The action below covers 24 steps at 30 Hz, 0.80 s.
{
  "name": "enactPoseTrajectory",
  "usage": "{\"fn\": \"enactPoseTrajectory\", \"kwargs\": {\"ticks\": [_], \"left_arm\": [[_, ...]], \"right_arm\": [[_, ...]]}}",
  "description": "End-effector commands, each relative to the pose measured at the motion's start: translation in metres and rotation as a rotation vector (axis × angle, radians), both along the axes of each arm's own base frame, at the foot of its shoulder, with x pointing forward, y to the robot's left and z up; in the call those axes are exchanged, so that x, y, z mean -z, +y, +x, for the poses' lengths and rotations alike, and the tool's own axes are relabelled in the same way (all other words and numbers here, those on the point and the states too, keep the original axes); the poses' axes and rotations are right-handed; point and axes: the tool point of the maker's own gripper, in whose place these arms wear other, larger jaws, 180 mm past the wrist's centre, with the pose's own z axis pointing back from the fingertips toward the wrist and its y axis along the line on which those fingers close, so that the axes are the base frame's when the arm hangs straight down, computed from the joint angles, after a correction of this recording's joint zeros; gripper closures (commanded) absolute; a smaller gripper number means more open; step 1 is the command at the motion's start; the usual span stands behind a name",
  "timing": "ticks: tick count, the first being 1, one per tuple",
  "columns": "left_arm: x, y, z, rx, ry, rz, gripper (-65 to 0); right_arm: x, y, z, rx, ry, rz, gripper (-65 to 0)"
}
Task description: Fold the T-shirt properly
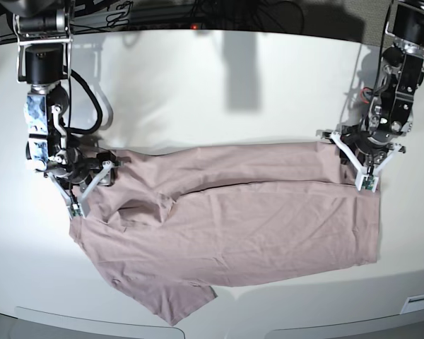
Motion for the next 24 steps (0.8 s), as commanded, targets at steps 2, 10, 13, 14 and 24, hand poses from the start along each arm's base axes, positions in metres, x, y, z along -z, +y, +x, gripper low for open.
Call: {"fn": "enactPoseTrajectory", "kwargs": {"ticks": [2, 10, 13, 14, 24], "left_arm": [[0.017, -0.004, -0.026, 0.026, 0.112, -0.004, -20.0], [0.037, 0.007, -0.063, 0.044, 0.182, 0.064, -20.0], [0.041, 0.005, -0.076, 0.055, 0.197, 0.066, -20.0], [0.041, 0.003, -0.08, 0.06, 0.199, 0.063, -20.0], [0.024, -0.004, -0.114, 0.121, 0.176, 0.15, -20.0]], "right_arm": [[0.012, -0.016, -0.024, -0.008, 0.08, -0.049, -32.1], [0.034, -0.033, -0.079, -0.028, 0.175, -0.057, -32.1], [0.029, -0.023, -0.092, -0.106, 0.141, -0.063, -32.1], [0.026, -0.018, -0.096, -0.134, 0.127, -0.072, -32.1], [0.03, -0.004, -0.157, -0.2, 0.179, -0.115, -32.1]]}}
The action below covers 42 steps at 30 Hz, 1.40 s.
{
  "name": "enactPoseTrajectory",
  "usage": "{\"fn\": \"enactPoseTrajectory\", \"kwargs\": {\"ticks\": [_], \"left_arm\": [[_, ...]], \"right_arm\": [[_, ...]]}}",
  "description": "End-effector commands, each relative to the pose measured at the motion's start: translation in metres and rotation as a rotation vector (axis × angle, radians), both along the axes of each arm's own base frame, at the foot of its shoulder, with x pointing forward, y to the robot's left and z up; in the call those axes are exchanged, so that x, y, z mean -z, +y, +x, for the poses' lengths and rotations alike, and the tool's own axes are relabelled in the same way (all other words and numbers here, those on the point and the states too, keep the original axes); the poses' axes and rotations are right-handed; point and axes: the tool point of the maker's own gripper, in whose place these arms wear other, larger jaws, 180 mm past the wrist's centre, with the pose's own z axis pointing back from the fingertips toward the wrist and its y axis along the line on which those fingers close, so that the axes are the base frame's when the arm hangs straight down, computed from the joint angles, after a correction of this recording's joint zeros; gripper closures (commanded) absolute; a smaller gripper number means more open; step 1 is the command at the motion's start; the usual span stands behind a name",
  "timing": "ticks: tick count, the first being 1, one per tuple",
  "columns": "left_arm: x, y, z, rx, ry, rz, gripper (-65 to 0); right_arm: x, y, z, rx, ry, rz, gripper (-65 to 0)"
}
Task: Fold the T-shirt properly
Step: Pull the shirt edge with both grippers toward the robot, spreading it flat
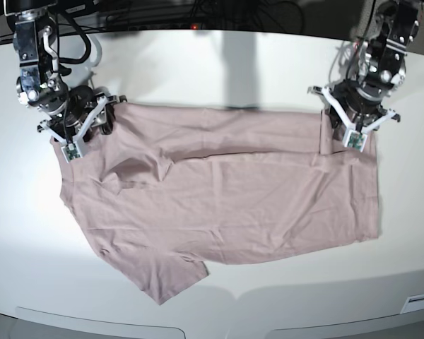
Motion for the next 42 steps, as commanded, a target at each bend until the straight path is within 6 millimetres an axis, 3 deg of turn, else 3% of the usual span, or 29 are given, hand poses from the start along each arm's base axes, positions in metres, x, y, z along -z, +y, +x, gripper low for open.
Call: {"fn": "enactPoseTrajectory", "kwargs": {"ticks": [1, 6, 10, 20, 29, 42], "left_arm": [[0.02, 0.016, -0.04, -0.007, 0.17, 0.069, -20.0], [0.016, 0.034, -0.061, 0.002, 0.184, 0.134, -20.0], [0.019, 0.038, -0.071, 0.006, 0.198, 0.15, -20.0], [0.026, 0.038, -0.093, 0.011, 0.244, 0.153, -20.0], [0.036, 0.043, -0.137, 0.03, 0.33, 0.186, -20.0], [0.042, 0.052, -0.19, 0.012, 0.441, 0.228, -20.0]], "right_arm": [[0.022, -0.014, -0.043, -0.023, 0.172, -0.085, -32.1], [0.034, -0.017, -0.081, -0.036, 0.248, -0.108, -32.1], [0.036, -0.025, -0.101, -0.032, 0.278, -0.135, -32.1], [0.01, -0.055, -0.143, 0.037, 0.285, -0.183, -32.1], [-0.015, -0.078, -0.133, 0.092, 0.216, -0.226, -32.1], [-0.024, -0.088, -0.126, 0.082, 0.209, -0.229, -32.1]]}}
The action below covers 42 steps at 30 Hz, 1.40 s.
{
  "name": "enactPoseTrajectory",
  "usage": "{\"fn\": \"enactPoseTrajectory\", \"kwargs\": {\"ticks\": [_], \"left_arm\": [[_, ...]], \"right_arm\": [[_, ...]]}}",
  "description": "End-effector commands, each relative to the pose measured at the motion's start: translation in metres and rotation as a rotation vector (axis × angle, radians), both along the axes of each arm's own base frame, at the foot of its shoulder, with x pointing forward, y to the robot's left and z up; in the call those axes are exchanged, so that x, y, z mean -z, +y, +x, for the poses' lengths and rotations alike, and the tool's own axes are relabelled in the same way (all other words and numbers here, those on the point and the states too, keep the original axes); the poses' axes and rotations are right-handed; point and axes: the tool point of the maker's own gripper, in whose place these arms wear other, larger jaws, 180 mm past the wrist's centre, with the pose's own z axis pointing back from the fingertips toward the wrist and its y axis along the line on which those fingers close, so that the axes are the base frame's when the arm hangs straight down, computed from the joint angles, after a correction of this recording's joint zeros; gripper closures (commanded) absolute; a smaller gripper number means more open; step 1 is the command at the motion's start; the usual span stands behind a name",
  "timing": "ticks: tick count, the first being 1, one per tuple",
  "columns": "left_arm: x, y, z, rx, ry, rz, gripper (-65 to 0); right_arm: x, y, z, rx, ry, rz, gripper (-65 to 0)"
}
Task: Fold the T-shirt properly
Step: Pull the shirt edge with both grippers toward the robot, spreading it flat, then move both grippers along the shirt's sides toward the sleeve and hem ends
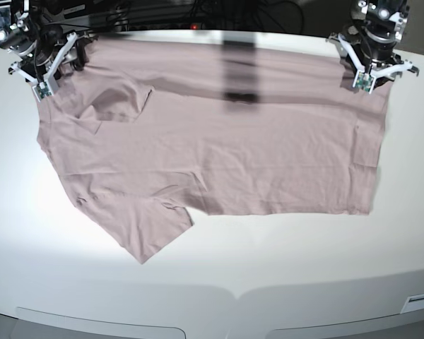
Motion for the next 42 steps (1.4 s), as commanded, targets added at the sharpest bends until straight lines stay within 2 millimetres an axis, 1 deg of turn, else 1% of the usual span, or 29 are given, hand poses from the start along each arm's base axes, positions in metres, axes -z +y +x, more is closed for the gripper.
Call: {"fn": "enactPoseTrajectory", "kwargs": {"ticks": [1, 4, 6, 8, 10, 12, 15, 20, 23, 26, 30, 33, 38, 40, 42], "left_arm": [[0.034, 0.013, -0.092, -0.069, 0.388, 0.034, -20.0], [0.034, 0.014, -0.102, -0.076, 0.405, 0.038, -20.0], [0.034, 0.014, -0.106, -0.076, 0.412, 0.038, -20.0], [0.033, 0.013, -0.104, -0.075, 0.409, 0.036, -20.0], [0.029, 0.009, -0.098, -0.069, 0.387, 0.025, -20.0], [0.023, 0.001, -0.085, -0.053, 0.338, 0.0, -20.0], [0.012, -0.01, -0.068, -0.037, 0.279, -0.029, -20.0], [0.005, -0.016, -0.057, -0.02, 0.231, -0.045, -20.0], [0.003, -0.014, -0.052, 0.0, 0.205, -0.022, -20.0], [0.002, -0.012, -0.045, -0.013, 0.186, -0.018, -20.0], [-0.005, -0.001, -0.027, -0.042, 0.118, 0.04, -20.0], [-0.011, 0.001, -0.021, -0.041, 0.088, 0.063, -20.0], [-0.02, -0.005, -0.013, -0.032, 0.055, 0.049, -20.0], [-0.027, -0.006, -0.007, -0.022, 0.027, 0.055, -20.0], [-0.039, -0.005, 0.004, -0.032, -0.03, 0.078, -20.0]], "right_arm": [[0.0, -0.021, -0.014, 0.002, 0.07, -0.093, -32.1], [0.0, -0.021, -0.013, 0.003, 0.069, -0.092, -32.1], [0.0, -0.021, -0.013, 0.002, 0.069, -0.092, -32.1], [0.0, -0.021, -0.013, 0.003, 0.068, -0.091, -32.1], [0.0, -0.018, -0.01, 0.009, 0.06, -0.074, -32.1], [-0.002, -0.013, -0.003, 0.015, 0.039, -0.045, -32.1], [-0.006, -0.013, 0.014, 0.019, 0.0, -0.039, -32.1], [-0.013, -0.013, 0.035, 0.018, -0.045, -0.042, -32.1], [-0.013, -0.013, 0.036, 0.02, -0.041, -0.041, -32.1], [-0.009, -0.009, 0.027, 0.006, -0.003, -0.032, -32.1], [-0.009, -0.001, 0.029, 0.017, -0.014, 0.019, -32.1], [-0.009, 0.0, 0.028, 0.022, -0.006, 0.028, -32.1], [-0.012, 0.001, 0.033, 0.019, -0.025, 0.032, -32.1], [-0.015, 0.003, 0.037, 0.009, -0.038, 0.03, -32.1], [-0.022, 0.008, 0.043, -0.008, -0.061, 0.029, -32.1]]}}
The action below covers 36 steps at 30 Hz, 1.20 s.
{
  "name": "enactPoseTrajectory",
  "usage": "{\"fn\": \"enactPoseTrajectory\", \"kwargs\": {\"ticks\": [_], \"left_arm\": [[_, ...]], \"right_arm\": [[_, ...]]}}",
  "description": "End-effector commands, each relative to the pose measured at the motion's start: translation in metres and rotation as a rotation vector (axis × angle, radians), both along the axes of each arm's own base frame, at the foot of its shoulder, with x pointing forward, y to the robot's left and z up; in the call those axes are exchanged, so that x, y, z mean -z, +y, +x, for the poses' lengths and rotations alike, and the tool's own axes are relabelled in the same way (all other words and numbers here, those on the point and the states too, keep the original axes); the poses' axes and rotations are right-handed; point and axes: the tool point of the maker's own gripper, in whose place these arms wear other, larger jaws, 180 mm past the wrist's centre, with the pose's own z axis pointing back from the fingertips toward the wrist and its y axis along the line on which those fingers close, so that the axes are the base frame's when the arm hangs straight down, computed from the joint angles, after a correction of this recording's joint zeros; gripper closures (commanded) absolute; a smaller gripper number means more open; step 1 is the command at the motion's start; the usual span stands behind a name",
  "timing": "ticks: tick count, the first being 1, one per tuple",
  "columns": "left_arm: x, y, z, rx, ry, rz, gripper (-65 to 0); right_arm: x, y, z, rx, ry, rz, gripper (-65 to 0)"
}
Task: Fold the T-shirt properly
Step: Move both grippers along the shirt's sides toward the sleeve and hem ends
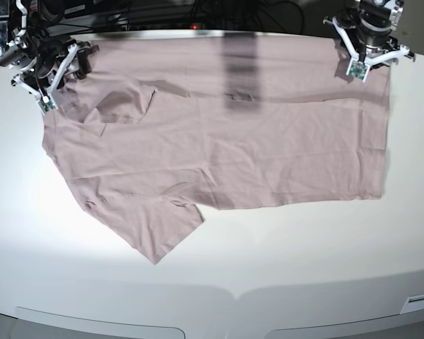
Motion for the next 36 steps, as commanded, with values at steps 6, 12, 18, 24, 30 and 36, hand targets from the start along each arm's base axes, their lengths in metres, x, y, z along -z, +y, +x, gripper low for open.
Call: {"fn": "enactPoseTrajectory", "kwargs": {"ticks": [6, 12, 18, 24, 30, 36], "left_arm": [[-0.037, -0.005, 0.029, 0.025, -0.151, 0.024, -20.0], [-0.053, -0.007, 0.062, 0.034, -0.249, 0.02, -20.0], [-0.094, -0.005, 0.127, 0.012, -0.435, 0.016, -20.0], [-0.124, -0.01, 0.182, -0.004, -0.559, -0.076, -20.0], [-0.091, 0.007, 0.236, -0.049, -0.48, -0.111, -20.0], [-0.068, 0.038, 0.279, -0.105, -0.391, -0.143, -20.0]], "right_arm": [[-0.036, 0.013, 0.03, -0.059, -0.13, -0.015, -32.1], [-0.058, 0.015, 0.064, -0.049, -0.244, -0.017, -32.1], [-0.099, 0.01, 0.122, 0.048, -0.472, -0.001, -32.1], [-0.119, 0.002, 0.155, 0.078, -0.5, -0.018, -32.1], [-0.126, -0.002, 0.175, 0.062, -0.484, -0.018, -32.1], [-0.133, 0.005, 0.183, 0.061, -0.491, 0.039, -32.1]]}}
